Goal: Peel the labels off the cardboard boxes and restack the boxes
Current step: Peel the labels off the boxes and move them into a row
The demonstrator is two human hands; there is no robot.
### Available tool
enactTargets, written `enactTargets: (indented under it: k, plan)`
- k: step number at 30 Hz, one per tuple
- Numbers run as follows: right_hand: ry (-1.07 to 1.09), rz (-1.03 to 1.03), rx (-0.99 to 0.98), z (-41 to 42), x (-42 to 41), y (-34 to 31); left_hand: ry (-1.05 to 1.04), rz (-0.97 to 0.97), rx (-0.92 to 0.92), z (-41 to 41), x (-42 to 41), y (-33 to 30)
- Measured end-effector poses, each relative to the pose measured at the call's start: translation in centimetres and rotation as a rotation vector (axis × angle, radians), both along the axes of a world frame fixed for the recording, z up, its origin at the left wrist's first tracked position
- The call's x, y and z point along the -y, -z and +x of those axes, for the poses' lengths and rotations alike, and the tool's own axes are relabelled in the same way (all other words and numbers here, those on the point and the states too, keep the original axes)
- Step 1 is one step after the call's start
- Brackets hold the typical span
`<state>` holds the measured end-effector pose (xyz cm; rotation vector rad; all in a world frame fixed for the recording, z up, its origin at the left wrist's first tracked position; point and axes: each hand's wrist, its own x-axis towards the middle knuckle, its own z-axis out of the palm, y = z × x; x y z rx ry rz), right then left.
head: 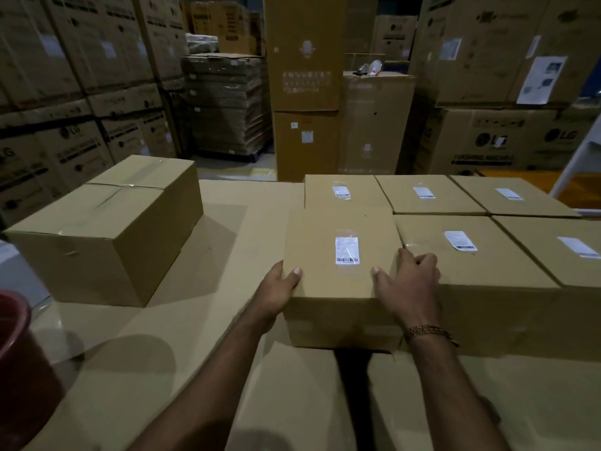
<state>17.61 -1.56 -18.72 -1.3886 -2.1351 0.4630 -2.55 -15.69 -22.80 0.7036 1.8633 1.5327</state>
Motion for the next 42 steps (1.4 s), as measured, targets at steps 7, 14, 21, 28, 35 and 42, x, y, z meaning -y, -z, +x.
enactTargets:
  k: [7,14,21,28,35,42]
  plan:
    - [0.047,-0.065,-0.080,-1.7,3.1,-1.0,-0.084,0.009,-0.042,-0.2,4.7,-1.9]
    - [0.007,-0.124,-0.134,-4.2,10.5,-2.2,-0.161,-0.102,-0.085,-2.6,13.2,-4.2]
    - [0.014,-0.124,-0.178,-7.6,19.6,-1.5,-0.211,-0.217,-0.117,-5.1,22.8,-4.9]
    - [0.080,-0.130,-0.200,-9.0,25.9,0.5,-0.167,-0.332,-0.126,-6.3,28.8,-4.2]
    - [0.090,-0.135,-0.125,-8.8,28.1,2.0,-0.116,-0.366,-0.137,-6.2,30.3,-3.2]
    - [0.081,0.068,0.031,-9.2,27.4,1.1,-0.166,-0.411,-0.403,-6.3,28.8,-3.3]
